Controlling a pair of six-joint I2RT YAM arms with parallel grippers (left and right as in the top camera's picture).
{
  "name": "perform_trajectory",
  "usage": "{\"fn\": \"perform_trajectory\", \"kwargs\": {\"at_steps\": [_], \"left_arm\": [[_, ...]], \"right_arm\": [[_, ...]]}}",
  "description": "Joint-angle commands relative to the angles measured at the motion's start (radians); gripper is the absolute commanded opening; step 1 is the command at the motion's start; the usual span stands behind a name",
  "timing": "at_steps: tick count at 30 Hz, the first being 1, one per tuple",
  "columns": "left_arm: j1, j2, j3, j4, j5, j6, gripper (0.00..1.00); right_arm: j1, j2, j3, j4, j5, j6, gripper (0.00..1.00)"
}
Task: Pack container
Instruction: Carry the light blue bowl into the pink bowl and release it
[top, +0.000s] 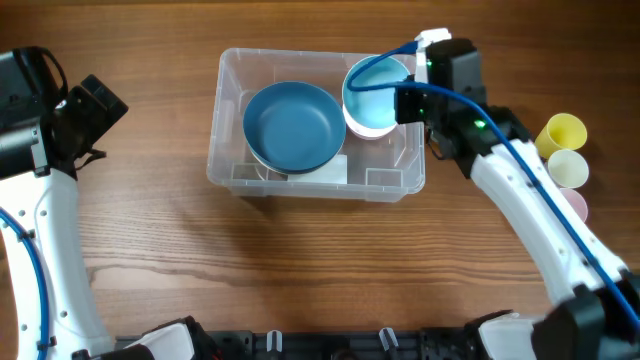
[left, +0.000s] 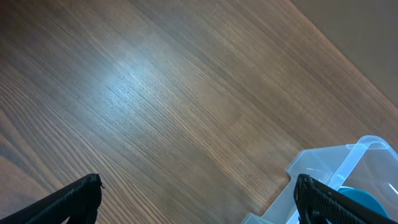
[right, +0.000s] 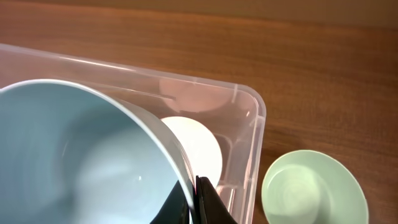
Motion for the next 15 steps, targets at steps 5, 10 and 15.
{"fn": "perform_trajectory", "kwargs": {"at_steps": [5, 10, 15], "left_arm": [[0.005, -0.008, 0.013, 0.000, 0.001, -0.009, 1.00], [0.005, -0.008, 0.013, 0.000, 0.001, -0.009, 1.00], [0.005, -0.008, 0.013, 0.000, 0.001, -0.009, 1.00]], "right_arm": [[0.002, 0.116, 0.031, 0.076, 0.039, 0.007, 0.05], [0.002, 0.153, 0.031, 0.096, 0.039, 0.012, 0.05], [0.002, 0.159, 0.030, 0.119, 0.007, 0.011, 0.53]]}}
